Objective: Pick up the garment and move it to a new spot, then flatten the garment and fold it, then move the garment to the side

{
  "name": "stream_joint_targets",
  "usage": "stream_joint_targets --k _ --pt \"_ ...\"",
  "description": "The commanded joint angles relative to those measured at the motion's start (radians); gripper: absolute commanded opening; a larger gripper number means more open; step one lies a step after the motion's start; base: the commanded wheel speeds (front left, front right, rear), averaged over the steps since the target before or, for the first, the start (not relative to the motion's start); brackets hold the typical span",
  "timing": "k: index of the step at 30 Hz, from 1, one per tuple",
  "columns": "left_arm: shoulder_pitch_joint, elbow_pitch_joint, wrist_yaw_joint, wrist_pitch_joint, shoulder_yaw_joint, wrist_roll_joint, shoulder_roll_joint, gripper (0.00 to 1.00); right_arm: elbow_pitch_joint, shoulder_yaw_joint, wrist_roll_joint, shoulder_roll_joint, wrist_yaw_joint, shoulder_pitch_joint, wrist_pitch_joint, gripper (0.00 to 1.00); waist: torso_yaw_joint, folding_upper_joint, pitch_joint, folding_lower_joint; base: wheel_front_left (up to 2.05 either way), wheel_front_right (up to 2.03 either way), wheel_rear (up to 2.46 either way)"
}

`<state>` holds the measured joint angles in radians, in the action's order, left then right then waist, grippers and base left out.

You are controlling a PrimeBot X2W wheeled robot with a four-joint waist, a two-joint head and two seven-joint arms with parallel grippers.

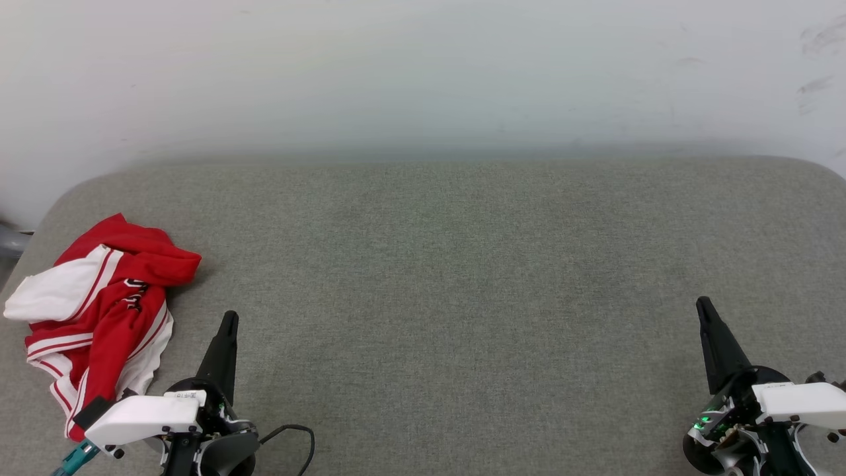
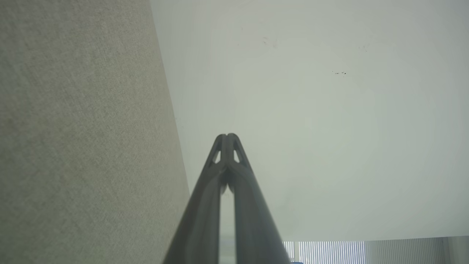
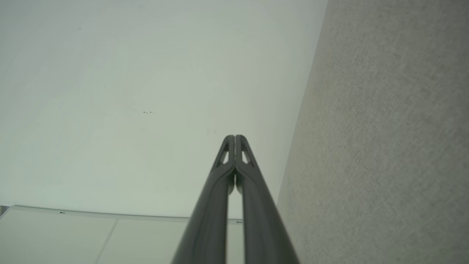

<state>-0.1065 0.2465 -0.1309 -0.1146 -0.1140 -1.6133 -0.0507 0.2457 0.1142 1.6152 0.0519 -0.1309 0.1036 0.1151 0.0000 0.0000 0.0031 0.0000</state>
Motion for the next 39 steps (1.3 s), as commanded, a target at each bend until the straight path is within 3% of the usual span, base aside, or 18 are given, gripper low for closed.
stream_joint_targets --k 1,31,32,33,34,39 --pt "-0.006 -0.001 -0.002 -0.002 -0.002 0.001 0.001 0.00 0.001 0.000 -0.005 -0.003 0.000 0.012 0.001 0.00 0.000 0.0000 0.000 0.0000 0.00 0.00 0.00" --pt "-0.006 -0.001 -0.002 -0.002 -0.001 0.001 0.001 0.00 0.000 0.000 -0.005 -0.003 0.000 0.012 0.001 0.00 0.000 0.0000 0.000 0.0000 0.00 0.00 0.00" --pt "0.000 0.000 0.000 0.000 0.000 0.000 0.000 1.00 0.000 0.000 0.000 0.000 0.000 0.000 0.000 1.00 0.000 0.0000 0.000 0.0000 0.00 0.00 0.00" --pt "0.002 0.005 0.000 0.001 0.001 0.000 0.000 0.00 0.004 0.000 0.000 0.000 0.000 -0.003 -0.001 0.00 0.000 0.0000 0.000 0.0000 0.00 0.00 0.00" --pt "0.008 0.013 0.000 0.003 0.003 0.000 0.001 1.00 0.013 -0.001 -0.001 0.000 0.000 -0.010 -0.001 1.00 0.000 0.0000 0.000 0.0000 0.00 0.00 0.00" --pt "0.027 0.011 0.000 0.022 0.013 0.005 0.003 1.00 0.022 -0.004 -0.012 -0.001 0.000 -0.031 -0.019 1.00 0.000 0.0000 0.001 0.0000 0.00 0.00 0.00"
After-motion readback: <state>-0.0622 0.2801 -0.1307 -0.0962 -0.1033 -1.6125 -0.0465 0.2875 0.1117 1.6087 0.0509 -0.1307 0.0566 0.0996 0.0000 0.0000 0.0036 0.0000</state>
